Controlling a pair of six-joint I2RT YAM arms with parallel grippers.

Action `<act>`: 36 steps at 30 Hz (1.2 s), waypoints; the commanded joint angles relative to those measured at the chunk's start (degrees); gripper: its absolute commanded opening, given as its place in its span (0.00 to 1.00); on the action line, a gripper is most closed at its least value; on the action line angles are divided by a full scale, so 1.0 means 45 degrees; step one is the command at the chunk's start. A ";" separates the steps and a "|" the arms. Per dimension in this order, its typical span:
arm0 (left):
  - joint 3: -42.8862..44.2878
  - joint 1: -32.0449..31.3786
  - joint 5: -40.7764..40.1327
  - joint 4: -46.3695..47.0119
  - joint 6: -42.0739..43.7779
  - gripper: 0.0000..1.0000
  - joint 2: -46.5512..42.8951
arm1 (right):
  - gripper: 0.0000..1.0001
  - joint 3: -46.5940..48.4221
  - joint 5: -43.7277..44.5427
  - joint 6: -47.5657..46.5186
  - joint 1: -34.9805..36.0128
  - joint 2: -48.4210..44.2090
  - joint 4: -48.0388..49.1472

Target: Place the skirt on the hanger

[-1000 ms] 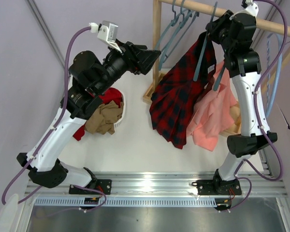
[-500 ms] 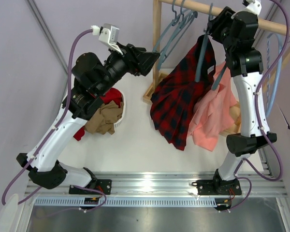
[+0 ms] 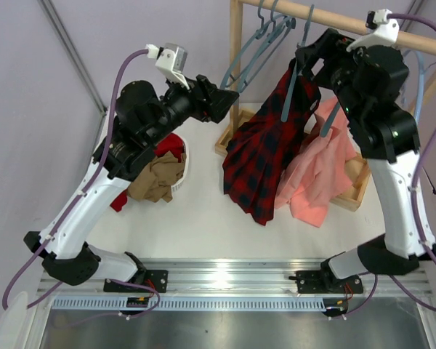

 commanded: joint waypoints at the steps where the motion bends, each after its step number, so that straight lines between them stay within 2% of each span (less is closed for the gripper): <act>1: -0.0251 0.0095 0.0371 -0.0652 0.0785 0.77 -0.0622 | 0.84 -0.0684 0.0542 -0.0628 0.0783 -0.1494 -0.0111; 5: -0.0915 0.0095 0.0800 -0.0868 0.1624 0.78 -0.1248 | 0.84 -0.1449 0.1419 -0.0316 0.2148 -0.2260 -0.0675; 8: -0.0820 0.0095 0.0645 -0.1532 0.2173 0.80 -0.1327 | 0.85 -0.2092 0.2687 0.0132 0.3322 -0.2747 -0.1907; 12: -0.0778 0.0095 -0.0386 -0.2352 0.2369 0.81 -0.1443 | 0.86 -0.4357 0.3665 0.0446 0.4105 -0.3743 -0.0700; 17: -0.2106 0.0095 -0.1112 -0.2234 0.1491 0.85 -0.1912 | 0.87 -0.4284 0.3941 0.0116 0.4125 -0.3336 -0.0191; 21: -0.2632 0.0134 -0.2029 -0.2957 0.1353 0.86 -0.2322 | 0.89 -0.3523 0.4095 -0.0646 0.3970 -0.2497 0.0357; 26: -0.3649 0.0271 -0.2714 -0.2900 0.1255 0.89 -0.3708 | 0.89 -0.1495 0.3922 -0.0745 0.2665 -0.0622 -0.0130; 30: -0.4411 0.0329 -0.2910 -0.2782 0.1274 0.90 -0.4373 | 0.88 -0.0886 0.3180 -0.0570 0.1549 0.0257 0.0084; 35: -0.4724 0.0388 -0.3183 -0.2841 0.1488 0.90 -0.4628 | 0.77 -0.0162 0.3003 -0.0530 0.0670 0.1390 0.0083; 36: -0.4744 0.0408 -0.3280 -0.2821 0.1508 0.90 -0.4628 | 0.71 -0.0220 0.3022 -0.0550 0.0533 0.1469 0.0142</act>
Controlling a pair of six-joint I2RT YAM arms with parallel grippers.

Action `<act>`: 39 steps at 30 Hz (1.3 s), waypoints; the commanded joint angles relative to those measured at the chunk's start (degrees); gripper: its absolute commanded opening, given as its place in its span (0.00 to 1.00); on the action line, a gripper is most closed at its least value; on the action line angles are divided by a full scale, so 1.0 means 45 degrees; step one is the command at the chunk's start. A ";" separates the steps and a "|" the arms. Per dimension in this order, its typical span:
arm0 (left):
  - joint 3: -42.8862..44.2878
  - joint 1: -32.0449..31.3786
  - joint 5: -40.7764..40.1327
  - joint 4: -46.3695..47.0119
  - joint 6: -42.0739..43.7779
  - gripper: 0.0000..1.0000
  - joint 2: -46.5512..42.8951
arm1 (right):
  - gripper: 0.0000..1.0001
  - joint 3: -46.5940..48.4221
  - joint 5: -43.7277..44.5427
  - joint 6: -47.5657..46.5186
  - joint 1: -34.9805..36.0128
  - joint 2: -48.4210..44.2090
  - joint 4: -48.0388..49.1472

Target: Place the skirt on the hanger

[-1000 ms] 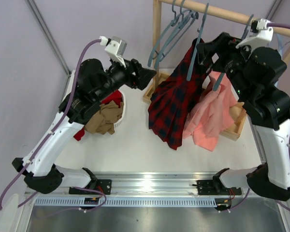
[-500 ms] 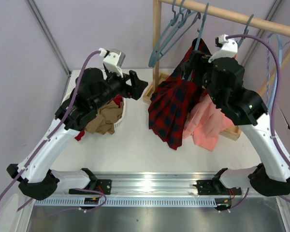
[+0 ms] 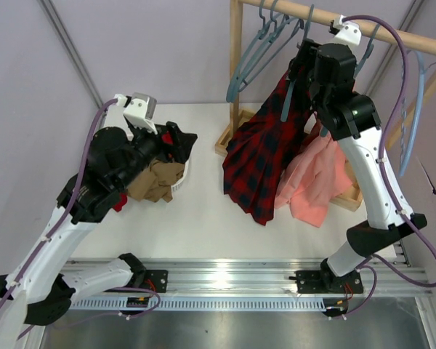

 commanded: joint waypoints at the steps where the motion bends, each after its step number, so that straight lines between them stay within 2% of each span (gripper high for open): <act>1: -0.0183 0.0145 -0.0469 0.0239 0.0124 0.91 0.0030 | 0.67 0.0552 -0.0213 -0.0137 -0.0318 0.0343 0.0516; 2: -0.0164 0.0165 -0.0488 0.0258 0.0144 0.91 0.0050 | 0.56 0.0532 -0.0154 -0.0157 -0.0338 0.0537 0.0653; 4: -0.0163 0.0185 -0.0450 0.0278 0.0144 0.90 0.0030 | 0.43 0.0532 0.0099 -0.0176 -0.0358 0.0694 0.0848; 5: -0.0164 0.0185 -0.0430 0.0278 0.0163 0.90 -0.0008 | 0.26 0.0552 0.0409 -0.0196 -0.0396 0.0850 0.0907; 8: -0.0397 0.0204 -0.0566 0.0181 0.0144 0.90 -0.0145 | 0.00 0.0863 0.1093 -0.0293 -0.0416 0.1066 0.0908; 15: -0.0886 0.0380 -0.0587 0.0551 0.0241 0.91 -0.0400 | 0.00 0.1567 0.3184 -0.0391 -0.0358 0.1262 0.0479; 19: -0.0497 0.0477 -0.0157 0.0610 0.0378 0.92 -0.0068 | 0.00 0.1295 0.4276 -0.0332 -0.0377 0.0911 0.0303; 22: -0.0477 0.0497 0.0077 0.0688 0.0437 0.92 0.0069 | 0.00 0.1197 0.4650 -0.0158 -0.0435 0.0716 0.0069; 25: -0.0535 0.0555 0.0156 0.0688 0.0437 0.92 0.0070 | 0.00 0.0962 0.4145 -0.0021 -0.0494 0.0540 0.0146; 27: -0.0613 0.0594 0.0195 0.0669 0.0437 0.92 0.0050 | 0.26 0.1097 0.3442 -0.0020 -0.0475 0.0461 0.0030; 28: -0.0594 0.0614 0.0195 0.0649 0.0437 0.92 0.0031 | 0.45 0.1215 0.3227 -0.0078 -0.0417 0.0480 -0.0203; 29: -0.0613 0.0653 0.0176 0.0610 0.0418 0.92 0.0050 | 0.71 0.1371 0.3283 -0.0098 -0.0319 0.0500 -0.0379; 32: -0.0244 0.1313 0.0350 0.0028 -0.0108 0.92 0.0303 | 0.90 0.1626 0.3634 -0.0622 0.0422 0.0345 -0.0791; 36: -0.0163 0.2915 0.2141 -0.0309 -0.0948 0.92 0.1064 | 0.96 0.0207 0.3267 -0.1307 0.1767 -0.1192 0.0004; 39: -0.0475 0.3367 0.2928 -0.0016 -0.1183 0.92 0.1027 | 0.97 -0.1007 0.2429 -0.1991 0.2472 -0.2715 0.1176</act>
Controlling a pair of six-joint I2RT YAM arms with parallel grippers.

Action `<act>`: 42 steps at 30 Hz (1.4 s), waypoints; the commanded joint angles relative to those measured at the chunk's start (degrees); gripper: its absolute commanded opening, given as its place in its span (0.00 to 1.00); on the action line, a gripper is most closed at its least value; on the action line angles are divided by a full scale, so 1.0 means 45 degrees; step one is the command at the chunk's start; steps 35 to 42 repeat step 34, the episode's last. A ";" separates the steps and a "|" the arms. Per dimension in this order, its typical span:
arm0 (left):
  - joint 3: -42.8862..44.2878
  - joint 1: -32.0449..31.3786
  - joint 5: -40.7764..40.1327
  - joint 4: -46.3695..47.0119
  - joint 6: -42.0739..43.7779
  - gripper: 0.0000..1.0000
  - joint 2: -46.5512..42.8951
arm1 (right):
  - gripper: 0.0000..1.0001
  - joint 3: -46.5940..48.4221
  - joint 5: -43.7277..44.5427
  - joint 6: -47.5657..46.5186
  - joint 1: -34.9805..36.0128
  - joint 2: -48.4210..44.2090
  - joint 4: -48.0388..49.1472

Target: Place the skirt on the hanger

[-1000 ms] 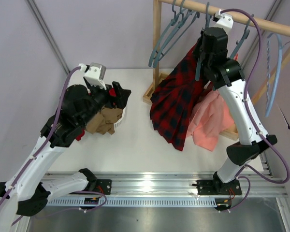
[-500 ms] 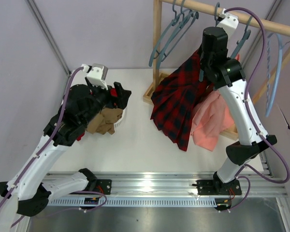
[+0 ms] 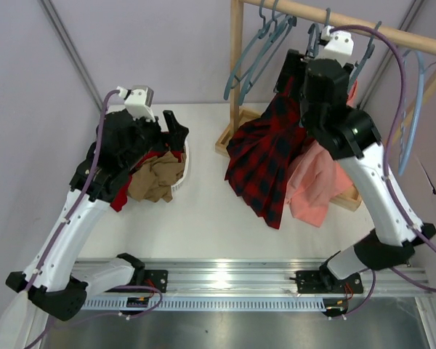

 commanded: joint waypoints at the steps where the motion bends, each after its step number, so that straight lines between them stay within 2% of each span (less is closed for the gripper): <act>1: -0.0150 0.0662 0.1646 0.0232 -0.0693 0.92 -0.0095 | 0.98 -0.0999 -0.0756 -0.1094 0.0986 -0.2313 0.1623; 7: -0.0482 0.1930 0.1591 0.0097 -0.0733 0.93 -0.0427 | 0.99 -0.3089 -0.3212 -0.1075 0.1693 -0.4207 0.1545; 11: -0.1339 0.2362 0.0926 -0.0118 -0.0869 0.93 -0.1013 | 0.99 -0.6210 -0.4135 -0.0626 0.2238 -0.5517 0.2656; 12: -0.1459 0.2421 0.0404 -0.0176 -0.0986 0.93 -0.1343 | 0.99 -0.7706 -0.4369 -0.0587 0.2337 -0.5752 0.3297; 17: -0.3352 0.2656 -0.0147 -0.0080 -0.1591 0.95 -0.2652 | 0.99 -1.1524 -0.6478 -0.0120 0.2903 -0.6709 0.5136; 21: -0.5457 0.2675 -0.1258 -0.0001 -0.2468 0.96 -0.4231 | 0.99 -1.5054 -0.6267 0.0643 0.3547 -0.7510 0.8317; 23: -0.5639 0.2695 -0.1398 -0.0137 -0.2705 0.96 -0.4722 | 0.99 -1.6037 -0.6169 0.0547 0.3724 -0.7765 1.0011; 25: -0.6029 0.2675 -0.1418 -0.0390 -0.2803 0.96 -0.5462 | 0.99 -1.6800 -0.6265 0.0527 0.3803 -0.7825 1.0587; 32: -0.6713 0.2675 -0.2061 -0.0958 -0.2803 0.97 -0.6988 | 0.99 -1.6589 -0.6793 0.0351 0.3881 -0.6946 1.0958; 42: -0.6773 0.2675 -0.2141 -0.0842 -0.2803 0.97 -0.7127 | 0.99 -1.6570 -0.6755 0.0448 0.3900 -0.6926 1.1077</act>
